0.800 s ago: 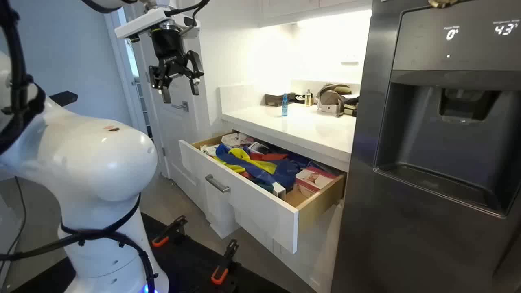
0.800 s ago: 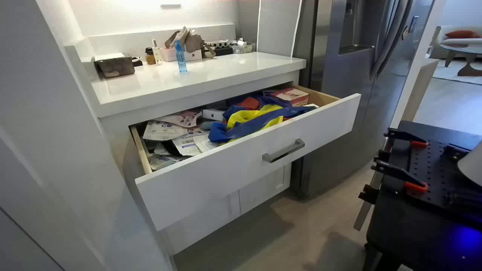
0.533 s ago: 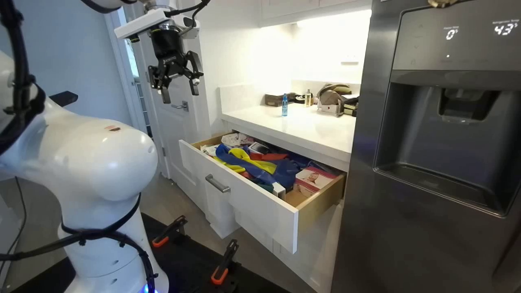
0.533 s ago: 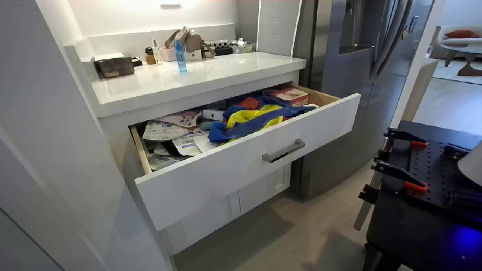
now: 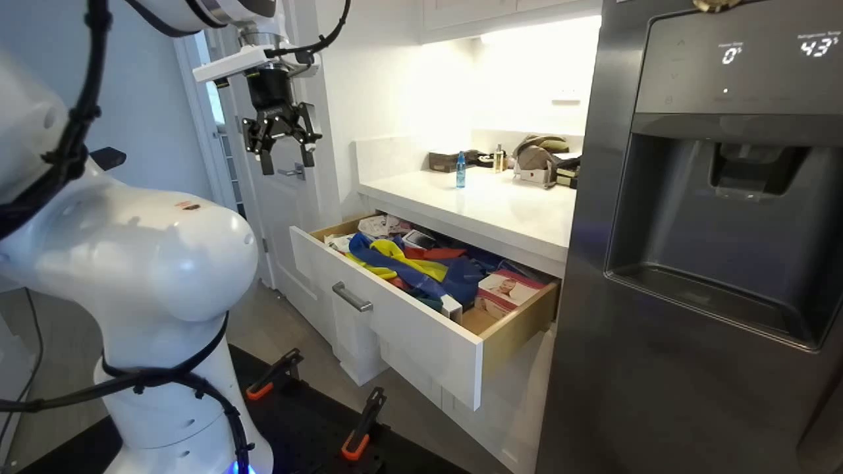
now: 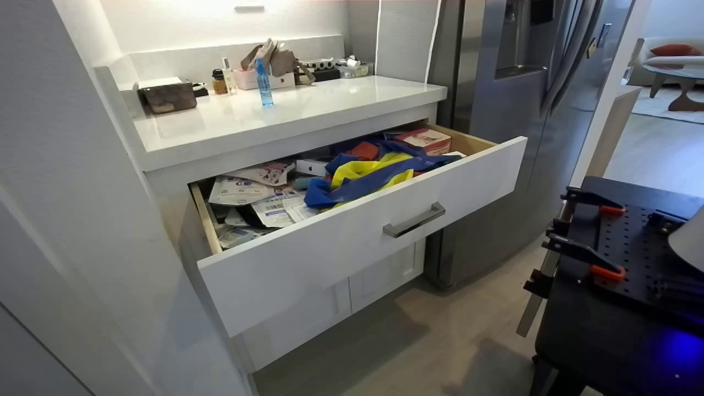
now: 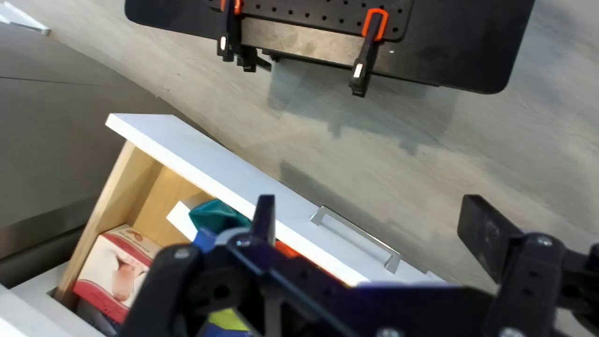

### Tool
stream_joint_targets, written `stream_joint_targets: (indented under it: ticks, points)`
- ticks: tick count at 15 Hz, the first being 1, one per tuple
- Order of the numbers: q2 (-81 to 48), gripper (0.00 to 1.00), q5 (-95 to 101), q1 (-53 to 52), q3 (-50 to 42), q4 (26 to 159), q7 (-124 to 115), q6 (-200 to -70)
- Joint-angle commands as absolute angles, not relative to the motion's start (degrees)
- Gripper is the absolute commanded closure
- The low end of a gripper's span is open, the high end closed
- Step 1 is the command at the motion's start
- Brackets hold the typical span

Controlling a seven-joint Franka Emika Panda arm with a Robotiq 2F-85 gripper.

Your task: Close the drawer

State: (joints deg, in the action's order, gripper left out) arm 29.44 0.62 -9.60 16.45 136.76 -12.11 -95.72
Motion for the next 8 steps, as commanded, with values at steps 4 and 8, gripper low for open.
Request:
stream_joint_targets:
  ticks: [4,8]
  points:
    - [17.38,0.00,-6.64,-11.54,18.04,134.35,-18.83,-106.20]
    - [10.23,0.00,-8.78,-12.43,18.97,134.18,-24.05,-111.58]
